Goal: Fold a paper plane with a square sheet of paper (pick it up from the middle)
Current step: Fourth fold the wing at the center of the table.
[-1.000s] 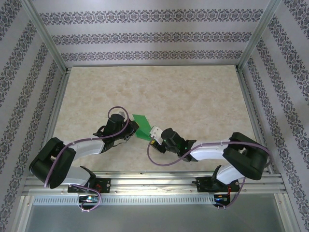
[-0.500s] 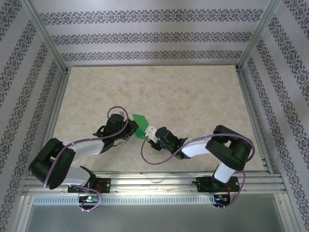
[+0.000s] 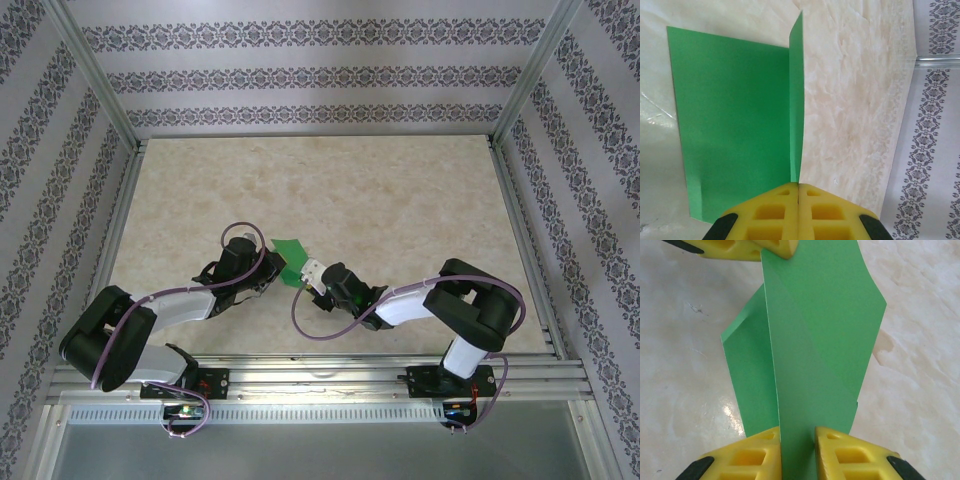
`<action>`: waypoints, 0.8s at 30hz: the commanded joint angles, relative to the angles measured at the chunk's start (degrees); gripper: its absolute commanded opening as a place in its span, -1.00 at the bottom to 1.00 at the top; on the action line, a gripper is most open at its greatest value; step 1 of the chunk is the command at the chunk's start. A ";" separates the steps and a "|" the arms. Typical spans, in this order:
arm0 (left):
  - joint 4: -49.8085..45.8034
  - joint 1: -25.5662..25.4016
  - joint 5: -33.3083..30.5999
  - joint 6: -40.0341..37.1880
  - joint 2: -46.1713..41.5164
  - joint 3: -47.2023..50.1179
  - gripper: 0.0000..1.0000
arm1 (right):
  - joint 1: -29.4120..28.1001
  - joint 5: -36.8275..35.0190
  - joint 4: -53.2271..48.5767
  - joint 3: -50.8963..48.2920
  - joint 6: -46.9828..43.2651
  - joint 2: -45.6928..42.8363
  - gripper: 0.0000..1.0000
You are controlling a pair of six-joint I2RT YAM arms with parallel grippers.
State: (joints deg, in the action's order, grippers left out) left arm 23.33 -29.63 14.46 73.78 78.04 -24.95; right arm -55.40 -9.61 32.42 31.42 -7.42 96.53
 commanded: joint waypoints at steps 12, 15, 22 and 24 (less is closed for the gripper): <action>-1.91 -0.54 -1.37 0.31 -1.66 -0.15 -1.00 | -0.50 -0.06 1.03 -2.49 3.15 -0.81 -0.68; -2.06 -0.56 -1.45 0.33 -1.76 -0.10 -1.00 | -0.37 0.51 1.06 -2.41 3.60 -1.43 -0.77; -2.68 -0.55 -1.82 0.42 -1.97 0.16 -1.00 | -0.06 1.78 0.66 -1.93 4.73 -0.91 -0.74; -2.81 -0.53 -1.78 0.43 -2.01 0.08 -1.00 | -0.06 1.76 1.10 -2.14 5.22 -1.16 -0.71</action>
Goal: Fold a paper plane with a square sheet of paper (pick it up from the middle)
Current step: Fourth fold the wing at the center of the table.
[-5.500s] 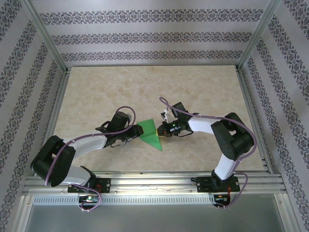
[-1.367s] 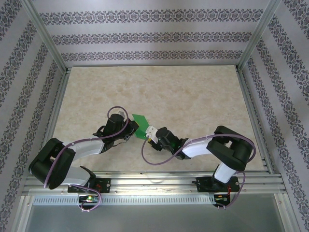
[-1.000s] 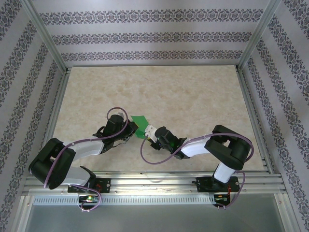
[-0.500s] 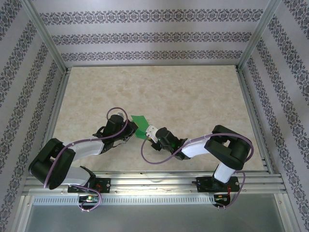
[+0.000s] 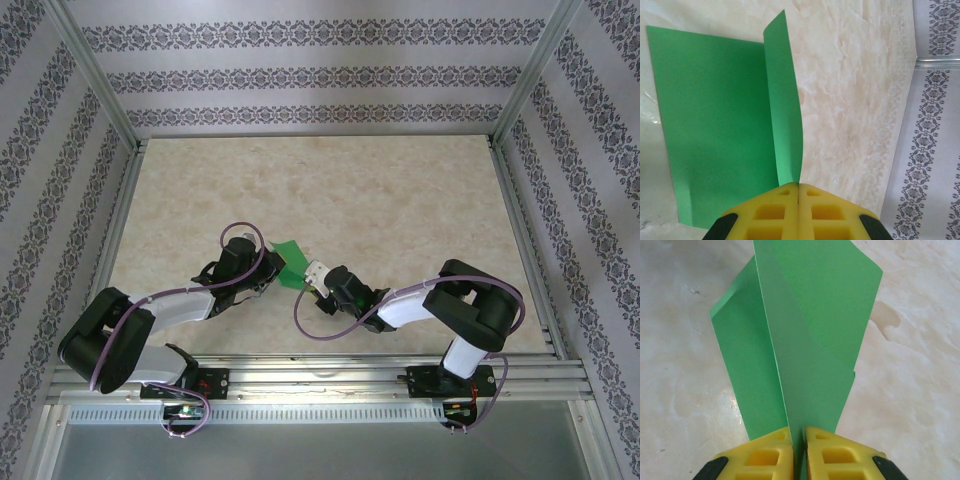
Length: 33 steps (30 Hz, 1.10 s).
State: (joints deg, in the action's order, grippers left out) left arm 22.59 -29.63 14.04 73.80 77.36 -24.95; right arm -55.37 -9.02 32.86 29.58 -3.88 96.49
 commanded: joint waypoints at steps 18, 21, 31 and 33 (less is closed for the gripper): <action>-2.02 -0.58 -1.30 0.58 -1.39 0.00 -1.00 | 0.36 2.77 -0.43 1.18 1.89 -1.52 -0.70; -2.13 -0.54 -1.30 0.52 -1.35 -0.09 -1.00 | 0.36 2.95 -0.59 1.05 2.04 -1.39 -0.75; -1.85 -0.60 -1.20 0.60 -1.26 -0.10 -1.00 | 0.36 2.42 -0.78 1.11 2.54 -0.95 -0.76; -1.85 -0.58 -1.21 0.56 -1.41 -0.10 -1.00 | 0.36 2.40 -0.69 1.09 2.75 -0.86 -0.75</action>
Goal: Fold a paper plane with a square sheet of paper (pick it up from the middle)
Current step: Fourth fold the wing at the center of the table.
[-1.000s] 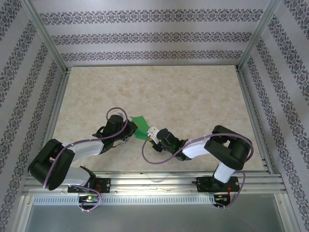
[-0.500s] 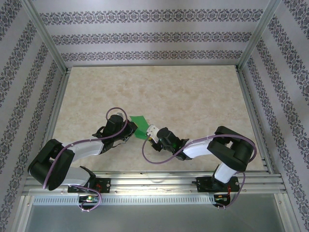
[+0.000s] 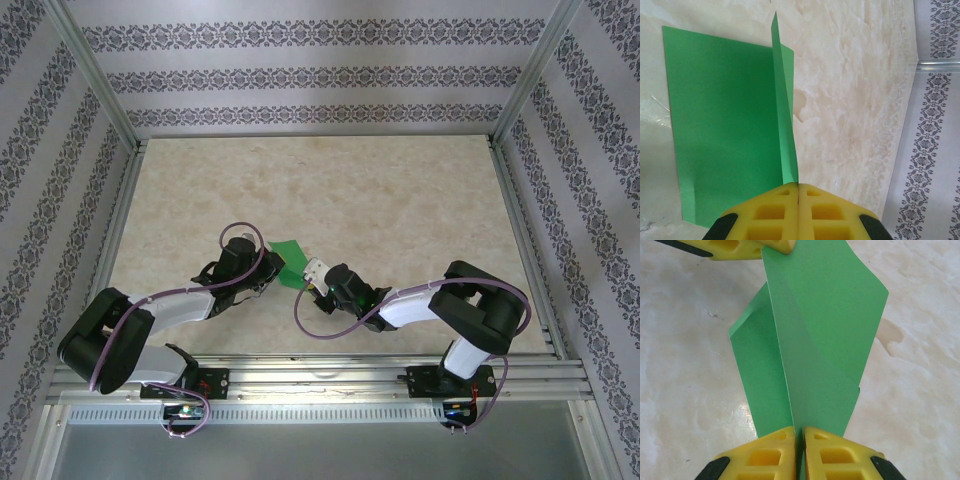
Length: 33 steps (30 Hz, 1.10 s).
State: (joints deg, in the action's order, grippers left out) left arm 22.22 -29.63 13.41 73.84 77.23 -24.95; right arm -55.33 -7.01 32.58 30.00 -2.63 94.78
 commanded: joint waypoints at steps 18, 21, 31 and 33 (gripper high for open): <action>-6.84 -0.43 -2.74 0.16 -5.18 0.76 -0.30 | 1.03 3.16 0.55 0.57 7.23 2.95 -0.95; -8.51 -0.50 -4.23 0.35 -7.14 1.26 -0.21 | 1.75 5.14 1.63 0.59 10.12 4.08 -0.98; -13.88 -0.26 -7.98 -1.10 -13.73 1.92 -0.20 | 9.17 22.32 0.32 3.26 24.94 4.86 -1.00; -13.75 -0.15 -7.55 -1.79 -13.54 1.77 -0.23 | 10.68 27.55 -0.49 4.63 27.97 5.43 -1.00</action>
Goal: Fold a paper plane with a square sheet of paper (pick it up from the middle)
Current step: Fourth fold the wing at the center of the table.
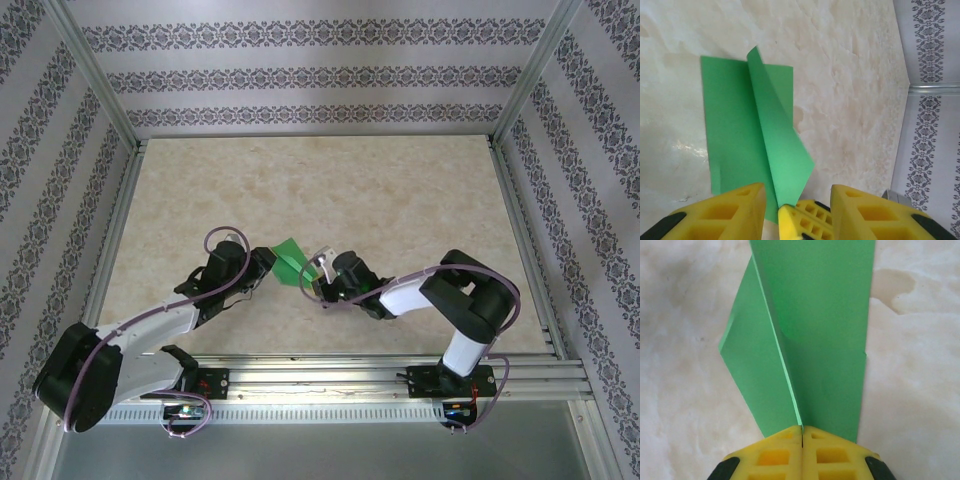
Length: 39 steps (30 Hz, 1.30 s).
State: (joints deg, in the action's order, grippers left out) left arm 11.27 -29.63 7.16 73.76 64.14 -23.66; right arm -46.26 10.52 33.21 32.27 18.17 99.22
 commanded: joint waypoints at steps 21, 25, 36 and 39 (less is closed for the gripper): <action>2.00 1.71 8.06 -6.44 12.67 -7.35 -0.01 | 8.89 25.73 -0.47 4.89 20.31 4.73 -1.00; 1.61 2.82 8.34 -5.32 14.78 -8.73 0.28 | 8.09 21.70 -1.93 3.12 15.03 1.94 -1.00; 0.58 3.80 8.42 -1.55 20.35 -11.55 0.47 | 2.75 9.34 -4.85 -0.40 -0.66 -4.59 -1.00; 0.22 3.96 8.84 -1.86 20.24 -12.23 0.38 | 1.18 5.89 -4.85 -1.22 -4.03 -5.43 -1.00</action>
State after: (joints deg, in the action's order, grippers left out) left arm 11.49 -26.48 16.08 70.87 84.29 -34.74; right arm -43.90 21.85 28.91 32.21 20.38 95.24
